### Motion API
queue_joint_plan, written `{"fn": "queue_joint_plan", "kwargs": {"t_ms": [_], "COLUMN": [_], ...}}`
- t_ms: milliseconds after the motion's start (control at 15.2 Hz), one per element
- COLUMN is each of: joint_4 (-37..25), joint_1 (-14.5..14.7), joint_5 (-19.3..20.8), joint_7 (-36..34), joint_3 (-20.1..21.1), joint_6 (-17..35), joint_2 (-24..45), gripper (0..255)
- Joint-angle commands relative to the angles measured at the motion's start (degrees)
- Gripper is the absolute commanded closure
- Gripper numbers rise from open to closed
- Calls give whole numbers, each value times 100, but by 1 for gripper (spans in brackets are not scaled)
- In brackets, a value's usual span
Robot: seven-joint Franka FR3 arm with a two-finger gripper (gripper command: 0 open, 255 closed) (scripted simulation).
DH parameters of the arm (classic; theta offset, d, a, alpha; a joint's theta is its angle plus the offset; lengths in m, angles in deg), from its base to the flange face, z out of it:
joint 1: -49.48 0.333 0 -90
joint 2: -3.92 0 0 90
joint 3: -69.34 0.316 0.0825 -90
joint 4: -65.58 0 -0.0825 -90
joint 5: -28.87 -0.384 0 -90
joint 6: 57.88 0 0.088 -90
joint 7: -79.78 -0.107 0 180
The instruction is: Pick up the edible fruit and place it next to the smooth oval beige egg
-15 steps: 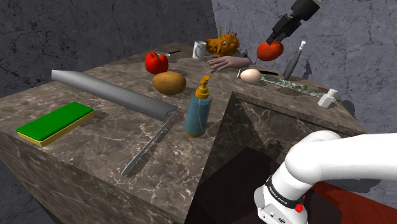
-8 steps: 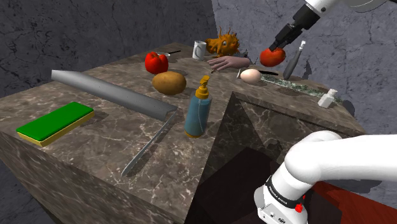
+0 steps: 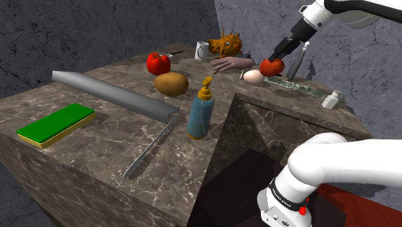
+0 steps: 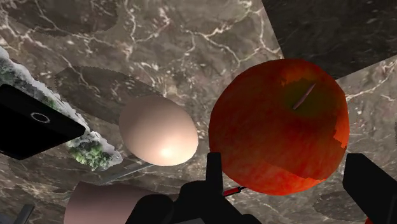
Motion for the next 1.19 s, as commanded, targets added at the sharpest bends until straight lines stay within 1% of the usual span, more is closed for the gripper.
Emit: {"fn": "queue_joint_plan", "kwargs": {"t_ms": [0, 1122], "joint_4": [192, 1612], "joint_1": [-18, -172], "joint_5": [14, 161], "joint_7": [10, 172], "joint_3": [-8, -189], "joint_6": [137, 1235], "joint_2": [-56, -362], "gripper": [255, 255]}}
